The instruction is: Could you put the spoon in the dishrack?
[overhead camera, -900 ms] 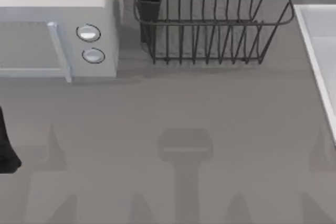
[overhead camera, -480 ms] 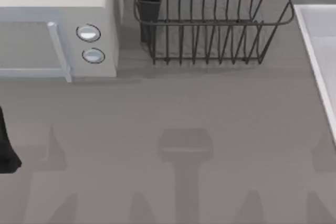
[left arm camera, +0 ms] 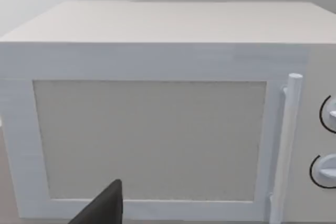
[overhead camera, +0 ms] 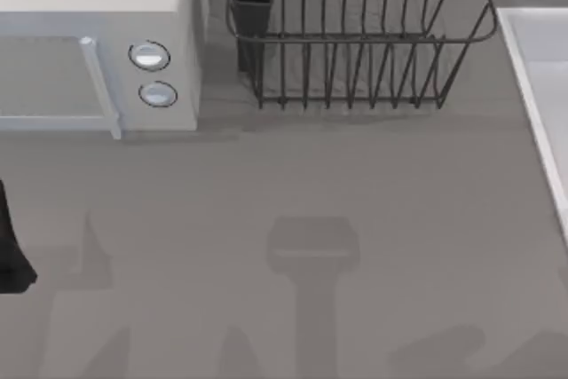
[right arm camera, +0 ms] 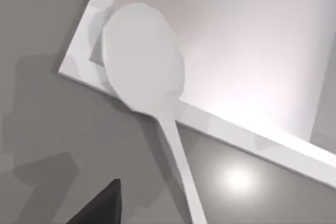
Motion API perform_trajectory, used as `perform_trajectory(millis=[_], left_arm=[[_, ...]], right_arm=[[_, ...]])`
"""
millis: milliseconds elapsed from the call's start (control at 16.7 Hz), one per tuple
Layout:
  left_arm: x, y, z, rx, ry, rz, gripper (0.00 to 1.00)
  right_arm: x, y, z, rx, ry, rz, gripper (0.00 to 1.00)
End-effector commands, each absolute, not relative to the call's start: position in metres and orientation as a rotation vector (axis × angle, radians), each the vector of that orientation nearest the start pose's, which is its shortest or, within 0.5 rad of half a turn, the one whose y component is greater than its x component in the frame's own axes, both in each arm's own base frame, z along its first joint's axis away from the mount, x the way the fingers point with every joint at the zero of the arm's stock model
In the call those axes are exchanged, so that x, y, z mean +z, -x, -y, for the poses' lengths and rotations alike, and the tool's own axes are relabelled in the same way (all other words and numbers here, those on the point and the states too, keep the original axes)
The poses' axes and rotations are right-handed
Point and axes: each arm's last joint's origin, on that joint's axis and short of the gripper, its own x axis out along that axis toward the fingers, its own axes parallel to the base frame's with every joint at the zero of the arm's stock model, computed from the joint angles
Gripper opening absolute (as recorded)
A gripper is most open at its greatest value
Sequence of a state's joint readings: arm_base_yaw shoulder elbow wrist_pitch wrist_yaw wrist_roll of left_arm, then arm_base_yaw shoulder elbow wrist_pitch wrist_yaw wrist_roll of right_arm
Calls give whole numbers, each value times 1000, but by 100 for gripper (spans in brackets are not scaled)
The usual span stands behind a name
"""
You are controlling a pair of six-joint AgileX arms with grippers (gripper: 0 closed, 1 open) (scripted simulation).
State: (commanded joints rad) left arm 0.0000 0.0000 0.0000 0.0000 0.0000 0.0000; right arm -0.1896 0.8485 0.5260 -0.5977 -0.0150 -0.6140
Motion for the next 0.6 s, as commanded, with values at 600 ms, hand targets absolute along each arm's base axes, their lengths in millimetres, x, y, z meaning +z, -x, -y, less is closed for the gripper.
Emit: perform_trajectory(millis=[600], left_arm=[[160,-106,1,0,0,0,100]], right_arm=[[195,-221,73,516,570,-1428,100]])
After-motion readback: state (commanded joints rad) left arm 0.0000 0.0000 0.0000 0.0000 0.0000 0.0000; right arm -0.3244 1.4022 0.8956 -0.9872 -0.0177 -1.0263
